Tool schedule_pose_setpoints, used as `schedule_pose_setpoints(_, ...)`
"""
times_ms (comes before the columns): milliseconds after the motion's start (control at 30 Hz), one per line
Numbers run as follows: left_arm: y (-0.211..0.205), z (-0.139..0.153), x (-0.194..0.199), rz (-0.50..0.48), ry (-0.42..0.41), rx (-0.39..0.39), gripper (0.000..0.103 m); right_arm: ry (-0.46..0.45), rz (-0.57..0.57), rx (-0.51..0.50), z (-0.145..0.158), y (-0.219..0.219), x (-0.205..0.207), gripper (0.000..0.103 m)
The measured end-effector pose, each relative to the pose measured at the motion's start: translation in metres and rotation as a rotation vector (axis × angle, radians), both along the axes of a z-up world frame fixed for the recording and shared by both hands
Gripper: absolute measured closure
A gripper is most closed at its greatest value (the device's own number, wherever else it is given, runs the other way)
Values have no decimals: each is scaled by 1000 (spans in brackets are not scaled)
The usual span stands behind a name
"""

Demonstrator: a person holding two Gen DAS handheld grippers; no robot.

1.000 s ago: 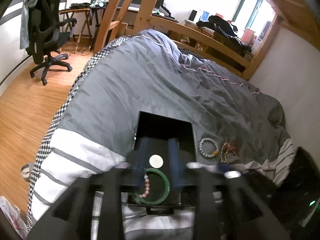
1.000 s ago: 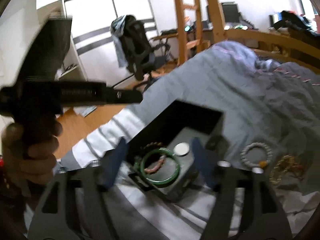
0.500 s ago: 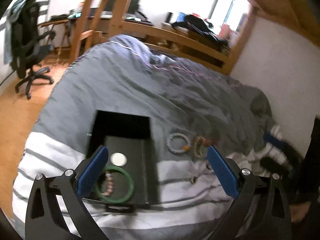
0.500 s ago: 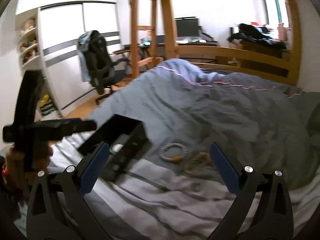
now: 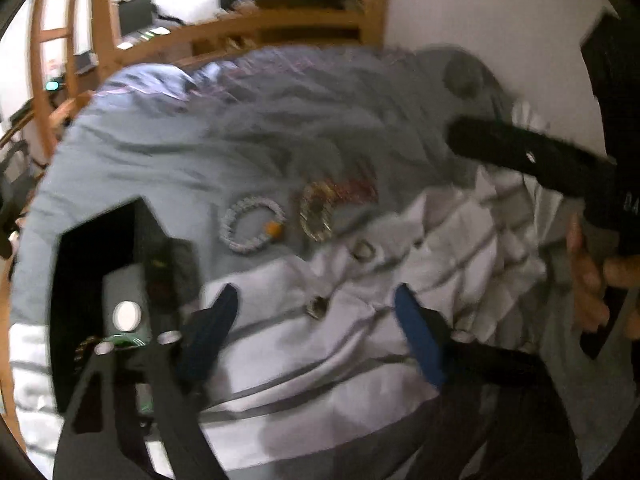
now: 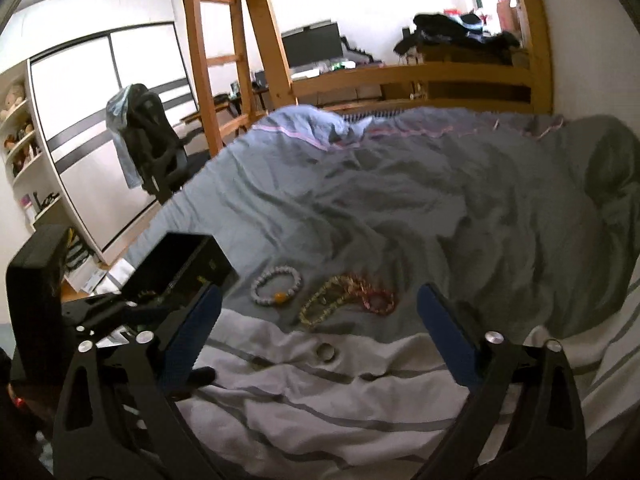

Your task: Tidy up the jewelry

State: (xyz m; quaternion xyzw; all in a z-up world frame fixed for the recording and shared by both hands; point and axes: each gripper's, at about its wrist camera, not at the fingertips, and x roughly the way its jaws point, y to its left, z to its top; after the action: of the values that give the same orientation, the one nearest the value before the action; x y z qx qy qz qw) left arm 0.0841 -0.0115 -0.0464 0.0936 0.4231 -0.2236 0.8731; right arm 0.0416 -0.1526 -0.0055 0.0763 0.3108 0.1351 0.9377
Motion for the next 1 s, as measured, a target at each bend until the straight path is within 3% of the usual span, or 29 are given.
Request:
schedule_pose_setpoints(67,-12,-15,8,-25,40,42,53,57,30,-19,-13,3,11,41)
schedule_pose_setpoints(100,-15,-22,12,-31,59,54,56,93,58,-22,-20,6,17,46)
schedule_pose_setpoints(167,-19,-32,19,-25,96,68,68,146,105,-34,-34,12,27,66)
schedule_pose_setpoints(333,-13,-52,34,-8,191,37,88,260,196,-87,-73,36,46,73)
schedule_pose_setpoints(567,-10,-60,38,17,236,24,88,355,169,-130,-103,46,66,75)
schedule_pose_setpoints(633,-10,-61,37,18,240,29,88,361,184,-160,-105,51,64,81)
schedule_pose_setpoints(833,-14,-64,36,23,223,78,86,363,176,-163,-108,50,59,82)
schedule_pose_setpoints(1000,-16,-59,35,33,186,92,59,369,170,-158,-108,51,58,82)
